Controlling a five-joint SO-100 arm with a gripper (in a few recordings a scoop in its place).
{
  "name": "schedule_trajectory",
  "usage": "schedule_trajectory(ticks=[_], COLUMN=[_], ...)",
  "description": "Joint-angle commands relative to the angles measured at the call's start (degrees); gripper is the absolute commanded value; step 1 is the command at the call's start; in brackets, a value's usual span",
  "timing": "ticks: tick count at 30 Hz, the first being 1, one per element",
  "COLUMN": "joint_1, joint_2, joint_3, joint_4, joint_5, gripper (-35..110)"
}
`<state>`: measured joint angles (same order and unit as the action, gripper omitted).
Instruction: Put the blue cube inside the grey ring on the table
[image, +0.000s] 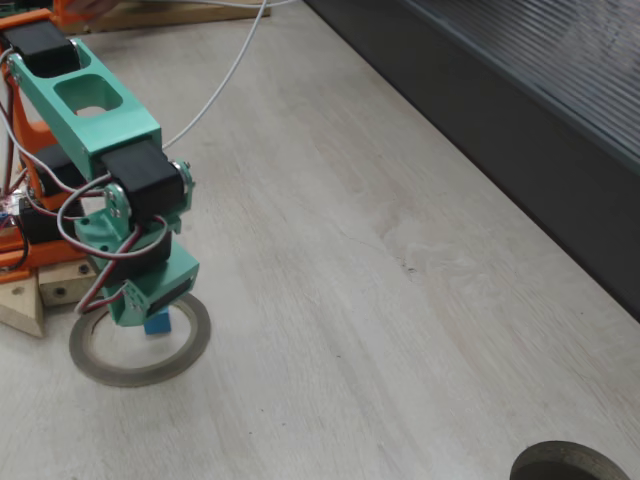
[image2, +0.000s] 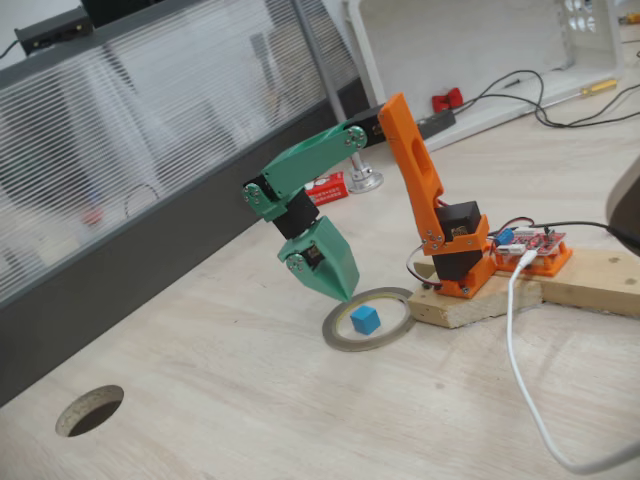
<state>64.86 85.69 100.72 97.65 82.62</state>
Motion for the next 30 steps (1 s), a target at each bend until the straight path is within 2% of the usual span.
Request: schedule_trajectory(ticks=[1,4,19,30], joint_1=[0.53,0.53,0.44,0.53], joint_2=[1.93,1.93,2.46,18.63], joint_3=[-1.14,-3.16,-8.7,-5.98], joint_4=[6.06,12.48,11.43,11.43], joint_5=[0.88,0.88,0.97,0.97], gripper=[0,0,0,0])
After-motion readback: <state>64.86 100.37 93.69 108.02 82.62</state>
